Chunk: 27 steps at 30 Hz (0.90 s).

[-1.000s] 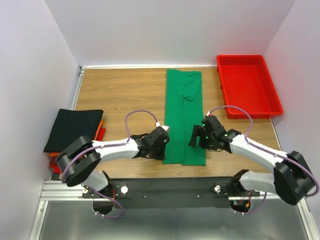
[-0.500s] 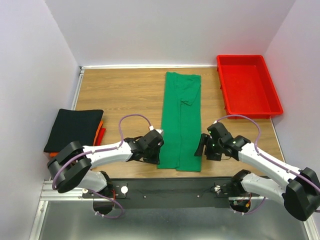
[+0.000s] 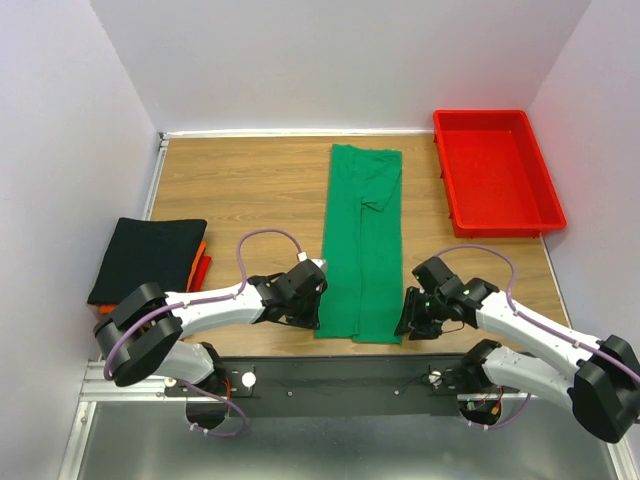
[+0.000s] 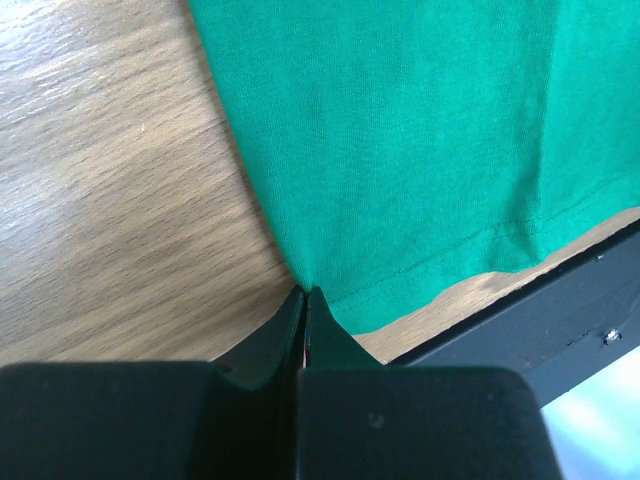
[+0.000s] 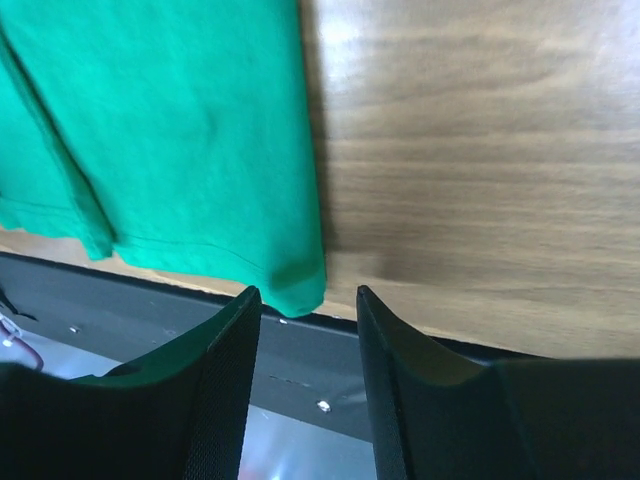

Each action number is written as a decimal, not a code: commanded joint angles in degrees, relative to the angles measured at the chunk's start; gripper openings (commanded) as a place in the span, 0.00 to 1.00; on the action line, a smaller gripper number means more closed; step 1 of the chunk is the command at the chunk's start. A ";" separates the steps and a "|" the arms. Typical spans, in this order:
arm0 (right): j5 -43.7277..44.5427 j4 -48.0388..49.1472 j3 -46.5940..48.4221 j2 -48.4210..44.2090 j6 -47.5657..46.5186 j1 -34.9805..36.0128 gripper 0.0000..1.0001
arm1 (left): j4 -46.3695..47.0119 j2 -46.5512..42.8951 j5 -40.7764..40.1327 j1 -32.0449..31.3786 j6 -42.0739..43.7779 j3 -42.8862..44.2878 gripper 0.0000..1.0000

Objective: Fold and stack the t-shirts
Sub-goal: Fold the tshirt

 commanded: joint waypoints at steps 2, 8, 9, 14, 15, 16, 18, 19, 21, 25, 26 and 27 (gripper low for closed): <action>-1.49 1.77 -1.49 0.68 2.62 2.09 0.50 | -1.84 -0.44 1.36 0.07 -0.05 -1.54 0.04; -0.79 4.85 -1.93 2.26 3.85 3.85 0.50 | -1.92 -0.26 1.44 0.07 -0.32 -1.81 0.04; -0.70 5.29 -2.02 2.44 3.94 4.03 0.50 | -1.92 -0.17 1.53 0.07 -0.40 -1.81 0.04; 0.27 7.14 -2.54 3.15 4.73 4.64 0.44 | -2.01 -0.17 1.18 0.07 -0.58 -2.07 0.04; 0.53 7.14 -2.81 3.23 4.82 4.64 0.40 | -2.01 -0.17 1.18 0.07 -0.67 -2.07 0.04; 0.70 7.14 -3.07 2.80 4.74 4.73 0.36 | -2.27 -0.17 1.18 0.07 -0.67 -2.24 0.04; 0.79 6.96 -4.03 2.10 5.17 4.73 0.26 | -2.36 -0.26 1.18 0.07 -0.67 -2.42 0.04; 0.71 6.79 -4.39 1.31 5.35 4.64 0.23 | -2.62 -0.43 1.27 0.07 -0.67 -2.42 0.04; 0.62 6.26 -5.27 0.78 5.44 4.73 0.15 | -2.98 -0.61 1.18 0.07 -0.67 -2.51 0.04; 1.14 3.72 -5.71 -1.77 5.88 4.64 0.09 | -3.33 -1.66 1.79 0.07 -1.19 -3.12 0.02; 1.41 2.23 -5.62 -3.17 6.05 4.73 0.09 | -3.68 -2.01 1.88 0.16 -1.72 -3.21 0.02; 1.58 1.61 -5.45 -3.79 6.14 4.73 0.09 | -3.86 -2.19 1.97 0.16 -1.72 -3.39 0.02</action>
